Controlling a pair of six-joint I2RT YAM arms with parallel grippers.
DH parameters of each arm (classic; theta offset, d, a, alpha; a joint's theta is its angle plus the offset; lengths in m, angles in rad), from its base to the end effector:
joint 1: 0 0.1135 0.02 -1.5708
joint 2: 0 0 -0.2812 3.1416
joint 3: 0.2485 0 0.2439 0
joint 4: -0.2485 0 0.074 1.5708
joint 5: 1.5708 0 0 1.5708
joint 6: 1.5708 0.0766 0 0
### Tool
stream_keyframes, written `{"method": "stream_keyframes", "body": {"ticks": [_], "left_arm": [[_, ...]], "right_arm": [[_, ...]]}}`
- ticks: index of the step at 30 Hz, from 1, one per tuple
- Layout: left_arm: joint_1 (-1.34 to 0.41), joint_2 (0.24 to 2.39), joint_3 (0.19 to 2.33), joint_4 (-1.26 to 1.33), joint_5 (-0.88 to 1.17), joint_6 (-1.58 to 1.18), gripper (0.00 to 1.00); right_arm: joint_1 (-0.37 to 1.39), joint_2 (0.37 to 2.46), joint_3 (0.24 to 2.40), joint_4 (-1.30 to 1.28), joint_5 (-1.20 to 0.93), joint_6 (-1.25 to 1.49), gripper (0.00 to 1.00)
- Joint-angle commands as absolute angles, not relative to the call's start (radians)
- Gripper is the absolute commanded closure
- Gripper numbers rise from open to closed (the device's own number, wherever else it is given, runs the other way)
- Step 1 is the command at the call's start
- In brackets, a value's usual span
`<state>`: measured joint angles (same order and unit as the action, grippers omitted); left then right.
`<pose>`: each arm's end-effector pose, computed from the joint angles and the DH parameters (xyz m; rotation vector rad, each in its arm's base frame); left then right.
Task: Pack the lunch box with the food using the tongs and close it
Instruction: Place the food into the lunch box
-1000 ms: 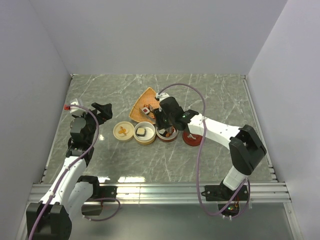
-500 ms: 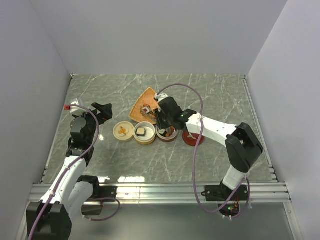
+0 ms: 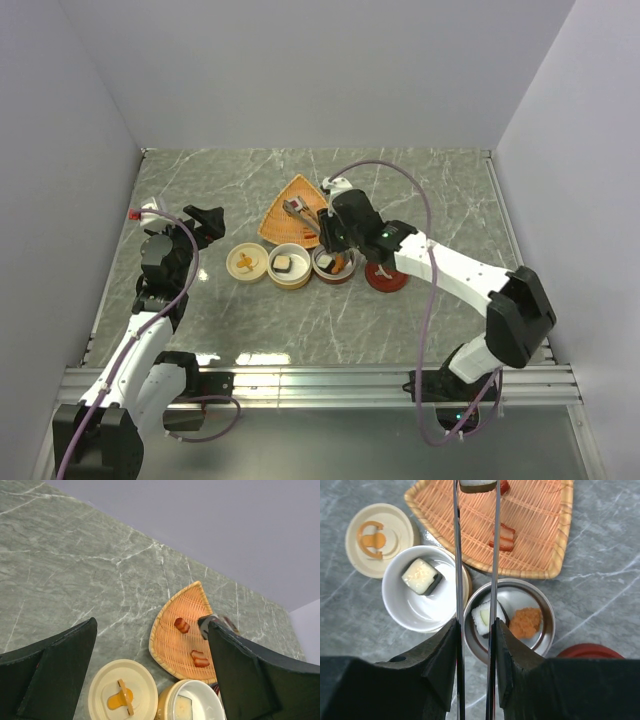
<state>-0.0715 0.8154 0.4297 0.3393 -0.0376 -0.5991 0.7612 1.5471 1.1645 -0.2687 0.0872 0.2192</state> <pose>0.2189 -0.0128 0.2779 -0.4557 1.5744 -0.4857 0.2758 0.2536 0.2709 -0.5567 2.1857 0.4389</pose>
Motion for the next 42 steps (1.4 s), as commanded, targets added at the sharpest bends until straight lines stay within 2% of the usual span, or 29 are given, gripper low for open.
{"method": "stream_keyframes", "body": {"ticks": [1,9,18,34,42], "left_arm": [[-0.074,0.808,0.431,0.388,-0.015,-0.611,0.0],[-0.074,0.81,0.43,0.39,-0.015,-0.611,0.0],[-0.074,0.813,0.434,0.385,-0.014,-0.611,0.01],[-0.074,0.815,0.434,0.385,-0.011,-0.612,0.01],[-0.074,0.811,0.434,0.382,-0.011,-0.611,0.01]], "right_arm": [[0.767,1.45,1.134,-0.235,0.11,0.232,0.74],[0.879,1.24,0.997,-0.285,0.176,0.277,0.74],[0.948,0.996,0.832,-0.33,0.13,0.368,0.73],[0.982,1.057,0.828,-0.38,0.126,0.37,0.73],[0.991,1.081,0.822,-0.391,0.118,0.367,0.68]]}}
